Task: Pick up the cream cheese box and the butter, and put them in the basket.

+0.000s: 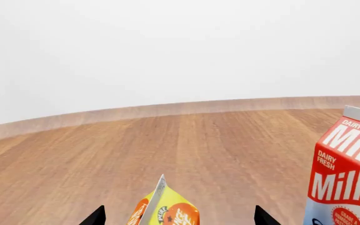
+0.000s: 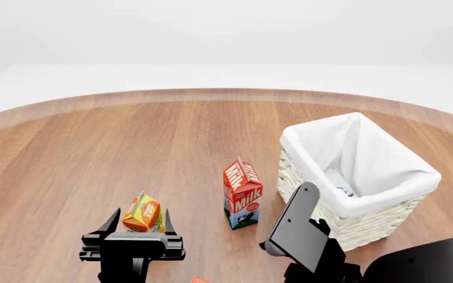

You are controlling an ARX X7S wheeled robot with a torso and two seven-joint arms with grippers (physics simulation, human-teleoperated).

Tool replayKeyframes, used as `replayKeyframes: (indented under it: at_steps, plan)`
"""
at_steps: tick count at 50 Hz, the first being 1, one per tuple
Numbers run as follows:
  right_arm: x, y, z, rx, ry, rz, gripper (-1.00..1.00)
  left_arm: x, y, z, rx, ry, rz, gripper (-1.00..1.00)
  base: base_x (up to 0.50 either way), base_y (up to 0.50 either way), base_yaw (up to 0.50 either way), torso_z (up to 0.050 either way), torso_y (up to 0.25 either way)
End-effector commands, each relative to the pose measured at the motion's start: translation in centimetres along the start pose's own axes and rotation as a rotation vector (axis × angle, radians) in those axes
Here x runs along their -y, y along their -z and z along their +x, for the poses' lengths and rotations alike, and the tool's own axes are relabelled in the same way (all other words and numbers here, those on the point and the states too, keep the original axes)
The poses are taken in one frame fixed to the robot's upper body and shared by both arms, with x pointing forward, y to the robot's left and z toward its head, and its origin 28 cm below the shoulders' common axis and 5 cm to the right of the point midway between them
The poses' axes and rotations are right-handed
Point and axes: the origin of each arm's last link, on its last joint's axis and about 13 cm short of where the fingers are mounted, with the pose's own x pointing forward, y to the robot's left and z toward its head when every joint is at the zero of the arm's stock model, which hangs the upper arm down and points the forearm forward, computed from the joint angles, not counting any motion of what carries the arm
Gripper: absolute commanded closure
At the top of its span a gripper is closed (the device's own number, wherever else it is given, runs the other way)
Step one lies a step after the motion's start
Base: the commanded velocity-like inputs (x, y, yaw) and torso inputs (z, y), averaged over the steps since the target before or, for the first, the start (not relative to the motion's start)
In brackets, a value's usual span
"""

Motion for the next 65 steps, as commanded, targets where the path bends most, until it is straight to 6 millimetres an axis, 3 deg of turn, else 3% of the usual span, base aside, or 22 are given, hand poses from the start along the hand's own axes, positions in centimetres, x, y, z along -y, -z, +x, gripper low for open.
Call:
replayKeyframes:
  at_steps: [1, 46, 65]
  plan:
    - [0.3, 0.0, 0.9, -0.016, -0.017, 0.002, -1.00, 0.0, 0.0, 0.0, 0.000, 0.001, 0.001, -1.00, 0.00, 0.00, 0.00, 0.000, 0.000]
    - [0.9, 1.4, 4.1, -0.070, -0.064, 0.035, -1.00, 0.0, 0.1, 0.1, -0.001, -0.001, 0.000, -1.00, 0.00, 0.00, 0.00, 0.000, 0.000]
    - [0.3, 2.1, 4.9, -0.086, -0.099, 0.031, -1.00, 0.0, 0.0, 0.0, -0.001, -0.002, 0.000, -1.00, 0.00, 0.00, 0.00, 0.000, 0.000]
